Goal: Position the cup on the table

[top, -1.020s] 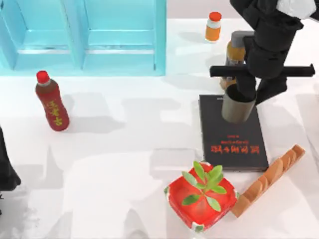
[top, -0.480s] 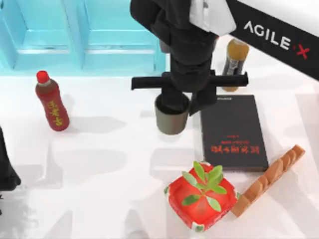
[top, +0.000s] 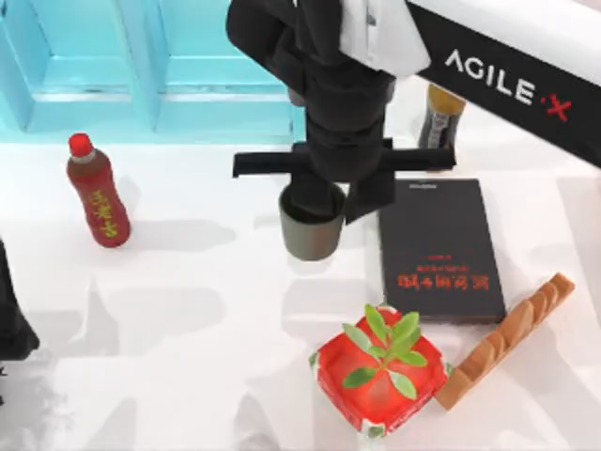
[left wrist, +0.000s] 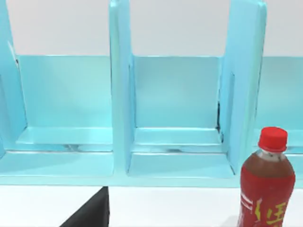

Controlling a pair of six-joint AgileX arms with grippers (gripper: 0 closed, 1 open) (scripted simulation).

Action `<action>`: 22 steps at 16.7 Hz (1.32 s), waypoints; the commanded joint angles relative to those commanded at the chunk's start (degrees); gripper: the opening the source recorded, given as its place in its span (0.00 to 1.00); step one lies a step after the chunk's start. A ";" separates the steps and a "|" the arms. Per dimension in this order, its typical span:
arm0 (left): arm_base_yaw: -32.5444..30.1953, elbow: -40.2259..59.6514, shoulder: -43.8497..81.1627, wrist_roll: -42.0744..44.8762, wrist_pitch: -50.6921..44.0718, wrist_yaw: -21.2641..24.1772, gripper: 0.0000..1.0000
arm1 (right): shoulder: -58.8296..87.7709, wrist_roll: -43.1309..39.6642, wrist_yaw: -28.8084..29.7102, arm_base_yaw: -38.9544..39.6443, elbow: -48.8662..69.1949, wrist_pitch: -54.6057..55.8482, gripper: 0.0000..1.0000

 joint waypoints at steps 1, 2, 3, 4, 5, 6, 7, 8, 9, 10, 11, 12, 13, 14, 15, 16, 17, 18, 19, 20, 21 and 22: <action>0.00 0.00 0.00 0.00 0.00 0.00 1.00 | 0.06 0.05 0.03 0.03 -1.29 1.41 0.00; 0.00 0.00 0.00 0.00 0.00 0.00 1.00 | 0.22 0.12 0.07 0.07 -2.85 3.41 0.00; 0.00 0.00 0.00 0.00 0.00 0.00 1.00 | 0.45 0.19 0.12 0.14 -4.70 5.76 0.00; 0.00 0.00 0.00 0.00 0.00 0.00 1.00 | 0.74 0.25 0.17 0.24 -6.74 8.10 0.00; 0.00 0.00 0.00 0.00 0.00 0.00 1.00 | 1.05 0.32 0.22 0.34 -8.66 10.06 0.00; 0.00 0.00 0.00 0.00 0.00 0.00 1.00 | 1.36 0.37 0.24 0.43 -10.03 11.47 0.00; 0.00 0.00 0.00 0.00 0.00 0.00 1.00 | 1.63 0.41 0.25 0.50 -10.81 12.27 0.00; 0.00 0.00 0.00 0.00 0.00 0.00 1.00 | 1.72 0.42 0.24 0.51 -10.99 12.46 0.00; 0.00 0.00 0.00 0.00 0.00 0.00 1.00 | 1.72 0.42 0.24 0.51 -10.99 12.46 0.00; 0.00 0.00 0.00 0.00 0.00 0.00 1.00 | 1.72 0.42 0.24 0.51 -10.99 12.46 0.00; 0.00 0.00 0.00 0.00 0.00 0.00 1.00 | 1.72 0.42 0.24 0.51 -10.99 12.46 0.00; 0.00 0.00 0.00 0.00 0.00 0.00 1.00 | 1.72 0.42 0.24 0.51 -10.99 12.46 0.08; 0.00 0.00 0.00 0.00 0.00 0.00 1.00 | 1.72 0.42 0.24 0.51 -10.99 12.46 0.15; 0.00 0.00 0.00 0.00 0.00 0.00 1.00 | 1.72 0.42 0.24 0.51 -10.99 12.46 0.23; 0.00 0.00 0.00 0.00 0.00 0.00 1.00 | 1.72 0.42 0.24 0.51 -10.99 12.46 0.30; 0.00 0.00 0.00 0.00 0.00 0.00 1.00 | 1.72 0.42 0.24 0.51 -10.99 12.46 0.38; 0.00 0.00 0.00 0.00 0.00 0.00 1.00 | 1.72 0.42 0.24 0.51 -10.99 12.46 0.45; 0.00 0.00 0.00 0.00 0.00 0.00 1.00 | 1.72 0.42 0.24 0.51 -10.99 12.46 0.53; 0.00 0.00 0.00 0.00 0.00 0.00 1.00 | 1.72 0.42 0.24 0.51 -10.99 12.46 0.60; 0.00 0.00 0.00 0.00 0.00 0.00 1.00 | 1.72 0.42 0.24 0.51 -10.99 12.46 0.68; 0.00 0.00 0.00 0.00 0.00 0.00 1.00 | 1.72 0.42 0.24 0.51 -10.99 12.46 0.75; 0.00 0.00 0.00 0.00 0.00 0.00 1.00 | 1.72 0.42 0.24 0.51 -10.99 12.46 0.83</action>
